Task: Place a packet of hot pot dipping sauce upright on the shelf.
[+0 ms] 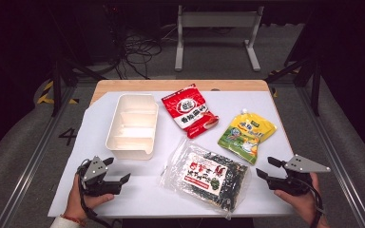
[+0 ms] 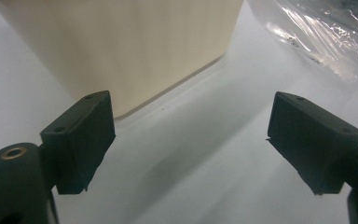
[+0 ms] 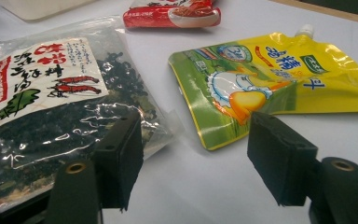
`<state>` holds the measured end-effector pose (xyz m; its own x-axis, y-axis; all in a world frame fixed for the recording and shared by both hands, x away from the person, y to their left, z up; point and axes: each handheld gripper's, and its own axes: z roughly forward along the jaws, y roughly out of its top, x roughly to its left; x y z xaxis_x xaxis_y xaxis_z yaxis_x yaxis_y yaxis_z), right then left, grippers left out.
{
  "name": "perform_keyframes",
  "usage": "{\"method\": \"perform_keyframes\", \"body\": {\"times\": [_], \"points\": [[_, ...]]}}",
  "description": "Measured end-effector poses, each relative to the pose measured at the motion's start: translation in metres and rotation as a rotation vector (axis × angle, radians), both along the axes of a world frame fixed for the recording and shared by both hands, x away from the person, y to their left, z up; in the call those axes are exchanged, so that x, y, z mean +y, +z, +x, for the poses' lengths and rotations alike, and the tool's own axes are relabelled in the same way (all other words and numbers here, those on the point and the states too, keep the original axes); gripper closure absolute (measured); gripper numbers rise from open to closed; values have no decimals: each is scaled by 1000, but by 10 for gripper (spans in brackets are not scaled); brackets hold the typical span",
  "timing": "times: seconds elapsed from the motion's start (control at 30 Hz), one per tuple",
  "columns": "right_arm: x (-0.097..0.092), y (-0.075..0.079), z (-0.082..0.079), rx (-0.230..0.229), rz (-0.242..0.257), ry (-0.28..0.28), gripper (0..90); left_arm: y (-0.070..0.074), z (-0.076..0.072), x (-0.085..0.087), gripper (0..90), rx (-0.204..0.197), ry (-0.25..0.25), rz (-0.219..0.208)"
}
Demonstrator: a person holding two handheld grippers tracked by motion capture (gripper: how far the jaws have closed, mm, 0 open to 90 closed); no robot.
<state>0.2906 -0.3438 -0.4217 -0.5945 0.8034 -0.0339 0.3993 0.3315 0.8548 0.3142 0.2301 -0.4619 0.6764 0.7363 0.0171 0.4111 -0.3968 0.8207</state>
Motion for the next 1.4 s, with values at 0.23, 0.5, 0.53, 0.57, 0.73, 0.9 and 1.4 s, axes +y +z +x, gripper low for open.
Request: {"method": "perform_keyframes", "body": {"times": [0.23,0.5,0.53,0.57,0.73,0.9,1.4], "points": [[14,7,3,10,-21,69,373,3,-2,4,151,15,5,-29],[37,21,25,-4,1,112,321,4,-12,10,163,14,-18,-9],[40,22,29,-3,3,117,328,4,-12,10,164,14,-18,-9],[40,22,29,-3,3,117,328,3,-13,10,164,9,-18,-1],[59,25,54,19,-22,191,445,-1,-13,18,170,9,-13,12],[76,29,81,29,-1,176,422,-1,-17,20,176,2,-31,11],[108,33,138,61,-41,174,402,1,-20,17,188,-7,-37,8]]}}
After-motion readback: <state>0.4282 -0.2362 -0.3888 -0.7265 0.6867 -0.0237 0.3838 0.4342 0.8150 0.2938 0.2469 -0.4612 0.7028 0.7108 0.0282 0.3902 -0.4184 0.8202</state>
